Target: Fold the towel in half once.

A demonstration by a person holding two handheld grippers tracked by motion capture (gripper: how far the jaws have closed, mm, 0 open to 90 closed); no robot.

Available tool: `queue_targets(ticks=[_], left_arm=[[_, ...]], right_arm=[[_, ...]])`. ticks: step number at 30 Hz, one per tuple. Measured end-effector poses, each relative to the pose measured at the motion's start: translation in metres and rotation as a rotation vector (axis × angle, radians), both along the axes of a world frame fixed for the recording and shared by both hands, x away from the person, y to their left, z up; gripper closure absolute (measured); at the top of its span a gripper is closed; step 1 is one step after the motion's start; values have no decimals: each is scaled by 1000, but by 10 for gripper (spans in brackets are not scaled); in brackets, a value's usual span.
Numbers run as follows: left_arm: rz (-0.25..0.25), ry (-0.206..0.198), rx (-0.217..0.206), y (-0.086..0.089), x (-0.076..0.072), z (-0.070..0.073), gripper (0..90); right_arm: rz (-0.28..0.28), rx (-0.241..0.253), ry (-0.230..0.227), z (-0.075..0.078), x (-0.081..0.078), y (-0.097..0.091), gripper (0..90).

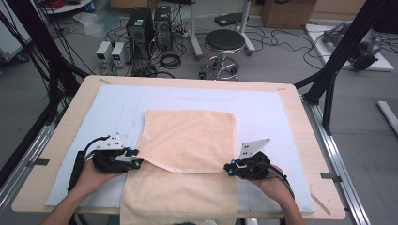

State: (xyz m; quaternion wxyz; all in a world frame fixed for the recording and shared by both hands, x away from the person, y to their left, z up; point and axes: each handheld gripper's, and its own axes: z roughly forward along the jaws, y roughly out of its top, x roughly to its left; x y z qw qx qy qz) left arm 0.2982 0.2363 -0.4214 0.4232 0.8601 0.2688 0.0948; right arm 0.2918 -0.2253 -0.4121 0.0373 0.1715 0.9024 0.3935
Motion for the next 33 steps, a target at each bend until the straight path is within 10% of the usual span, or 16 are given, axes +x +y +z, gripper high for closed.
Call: queue_targets(ticks=[5,11,17,24,27,33], left_arm=[[10,-4,-6,4,1,2,836],[6,-71,-27,13,-19,17,846],[-46,-116,-37,24,-66,32,846],[-143,-72,-42,27,-122,34,822],[-131,-54,-36,29,-121,34,559],[-60,-52,-50,29,-80,34,496]], right_arm=[[-10,8,-1,3,2,0,852],[11,19,-39,18,-8,2,852],[72,44,-86,43,-46,1,853],[178,85,-47,51,-95,1,787],[182,99,-16,50,-95,-1,671],[79,73,-44,44,-60,-3,581]])
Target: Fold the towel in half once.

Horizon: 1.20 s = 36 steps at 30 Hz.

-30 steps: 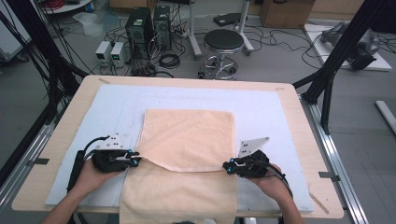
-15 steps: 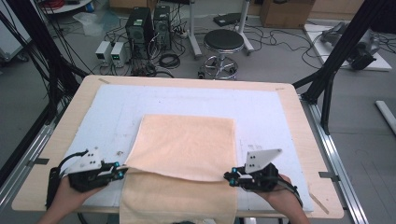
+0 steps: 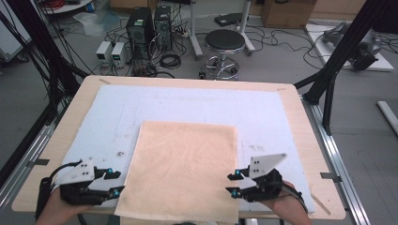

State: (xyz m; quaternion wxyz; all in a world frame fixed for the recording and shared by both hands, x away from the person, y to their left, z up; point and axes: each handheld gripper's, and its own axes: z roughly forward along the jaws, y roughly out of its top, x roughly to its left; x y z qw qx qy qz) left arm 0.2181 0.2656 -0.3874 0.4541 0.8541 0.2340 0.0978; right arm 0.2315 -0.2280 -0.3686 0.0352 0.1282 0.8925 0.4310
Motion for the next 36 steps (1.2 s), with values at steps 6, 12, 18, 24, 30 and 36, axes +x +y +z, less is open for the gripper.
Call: queue_targets(ticks=[6,12,18,24,30,36], left_arm=[[88,0,8,-16,51,-2,457],[184,-10,16,-32,105,-4,436],[304,41,0,-33,153,-18,436],[385,78,32,-29,174,-41,434],[424,120,55,-38,187,-47,481],[398,156,21,-37,190,-53,643]], right_arm=[[-150,-34,-28,-8,53,2,515],[-242,-98,-50,-12,101,8,455],[-296,-97,-45,-17,139,6,411],[-363,-121,-27,-42,166,1,367],[-402,-154,16,-61,180,-4,360],[-391,-104,94,-67,186,-4,667]])
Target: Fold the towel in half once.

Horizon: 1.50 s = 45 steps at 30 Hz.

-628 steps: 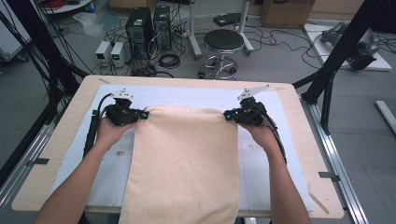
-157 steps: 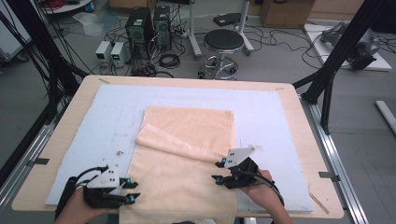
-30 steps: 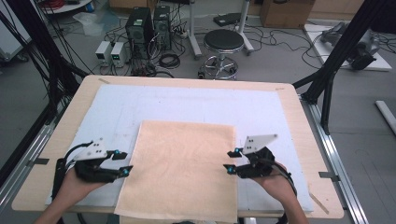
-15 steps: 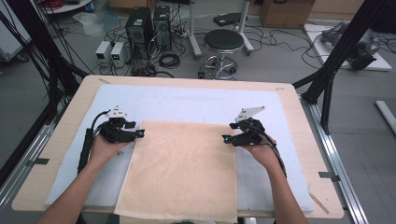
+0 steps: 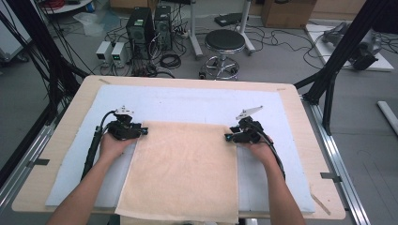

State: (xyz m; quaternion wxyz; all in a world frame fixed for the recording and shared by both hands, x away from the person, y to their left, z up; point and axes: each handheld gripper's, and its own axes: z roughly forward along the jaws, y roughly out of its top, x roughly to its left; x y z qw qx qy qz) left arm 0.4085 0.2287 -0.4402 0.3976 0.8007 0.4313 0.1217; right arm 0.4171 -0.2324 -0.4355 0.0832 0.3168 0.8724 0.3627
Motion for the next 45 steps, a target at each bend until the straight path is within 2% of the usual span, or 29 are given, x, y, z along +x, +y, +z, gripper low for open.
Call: queue_targets(ticks=[1,3,5,7,9,11,13,15,16,17,18,19,20,21,22,24,25,27,29,33,35,36,39,42,43,44,45], left_arm=[[-12,10,-28,-1,0,-1,763],[-8,-11,-12,-6,0,-1,836],[13,-18,5,-7,3,0,848],[34,-35,33,-8,10,5,852],[62,-59,23,-10,17,11,853],[87,-62,32,-12,29,19,853],[104,-90,52,-16,41,29,853],[112,-119,76,-20,55,42,851],[112,-130,85,-21,60,46,849],[102,-124,86,-21,68,52,845],[103,-121,91,-21,71,55,808],[118,-125,97,-20,73,58,751],[115,-128,80,-18,73,60,700],[102,-124,63,-15,73,60,678],[95,-112,69,-12,72,60,642],[68,-94,59,-7,67,58,579],[56,-88,54,-5,62,56,579],[38,-83,33,-2,54,52,536],[13,-86,0,0,43,48,502],[-42,-106,-14,-2,17,43,460],[-83,-96,-13,-3,6,44,440],[-100,-111,-16,-3,-1,45,421],[-132,-156,-46,0,-23,48,423],[-173,-193,-30,5,-46,48,417],[-181,-204,-34,7,-53,47,416],[-191,-195,-31,8,-59,47,411],[-199,-192,-19,8,-64,46,392]], right_arm=[[23,33,39,0,1,0,761],[45,21,35,1,1,4,810],[42,15,51,3,3,5,822],[18,6,35,8,8,5,824],[-9,8,10,16,15,5,825],[-29,5,-12,26,26,7,825],[-50,-10,-31,36,38,8,825],[-82,-1,-56,46,51,8,823],[-98,1,-54,50,61,8,821],[-108,2,-49,53,65,8,808],[-131,13,-41,55,71,8,730],[-144,15,-60,55,73,8,671],[-157,17,-75,54,74,8,631],[-154,18,-56,52,74,7,582],[-143,4,-39,49,73,7,540],[-115,-29,-49,44,67,7,525],[-102,-44,-55,43,62,6,511],[-97,-24,-66,42,52,4,492],[-65,-19,-71,43,40,5,477],[3,-32,-112,50,12,10,446],[35,-28,-130,54,-2,13,420],[47,-14,-134,56,-9,14,417],[80,-35,-162,56,-31,15,383],[97,-24,-171,50,-50,13,371],[103,-16,-170,48,-56,12,334],[93,-24,-152,46,-60,11,332],[96,-28,-167,44,-65,11,334]])
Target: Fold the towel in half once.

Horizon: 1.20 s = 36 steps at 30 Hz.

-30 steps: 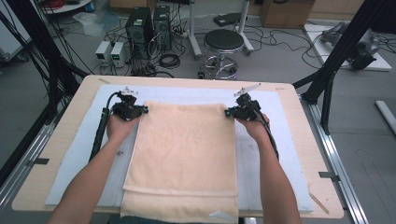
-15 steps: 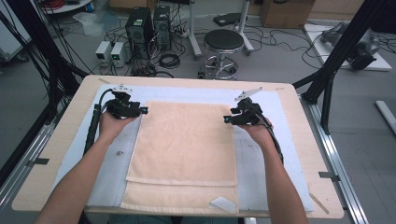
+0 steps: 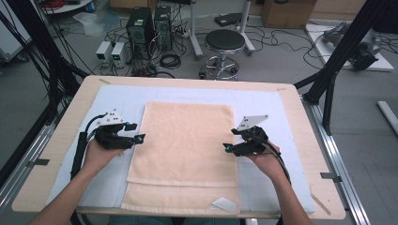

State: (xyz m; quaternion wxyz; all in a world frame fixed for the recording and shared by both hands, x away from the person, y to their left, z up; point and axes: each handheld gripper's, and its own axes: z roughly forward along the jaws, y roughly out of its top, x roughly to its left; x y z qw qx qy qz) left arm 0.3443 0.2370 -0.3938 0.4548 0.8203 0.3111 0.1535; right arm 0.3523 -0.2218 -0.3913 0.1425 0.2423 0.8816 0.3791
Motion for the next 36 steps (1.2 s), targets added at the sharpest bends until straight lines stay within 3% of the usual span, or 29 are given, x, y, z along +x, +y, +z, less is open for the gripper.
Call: queue_targets(ticks=[6,8,13,17,20,24,27,29,34,36], left_arm=[[-48,-26,24,-1,-34,-10,312],[-56,-16,25,-2,-41,-15,291],[-99,-7,32,-3,-52,-19,331],[-130,13,26,1,-60,-23,369],[-164,33,34,1,-67,-27,433],[-205,49,57,-4,-68,-31,517],[-216,102,121,-10,-62,-42,553],[-214,77,122,-11,-62,-45,613],[-208,65,133,-13,-63,-44,766],[-200,62,140,-15,-63,-43,810]], right_arm=[[2,-2,-9,-11,-24,-2,331],[15,15,-7,-14,-31,-2,329],[46,6,-16,-21,-50,2,370],[100,-15,10,-32,-57,7,440],[124,-43,44,-40,-58,10,527],[131,-20,79,-44,-55,10,632],[126,-8,80,-45,-55,9,684],[130,-7,84,-45,-56,9,725],[137,-28,56,-45,-58,12,810],[129,-24,72,-44,-58,11,837]])
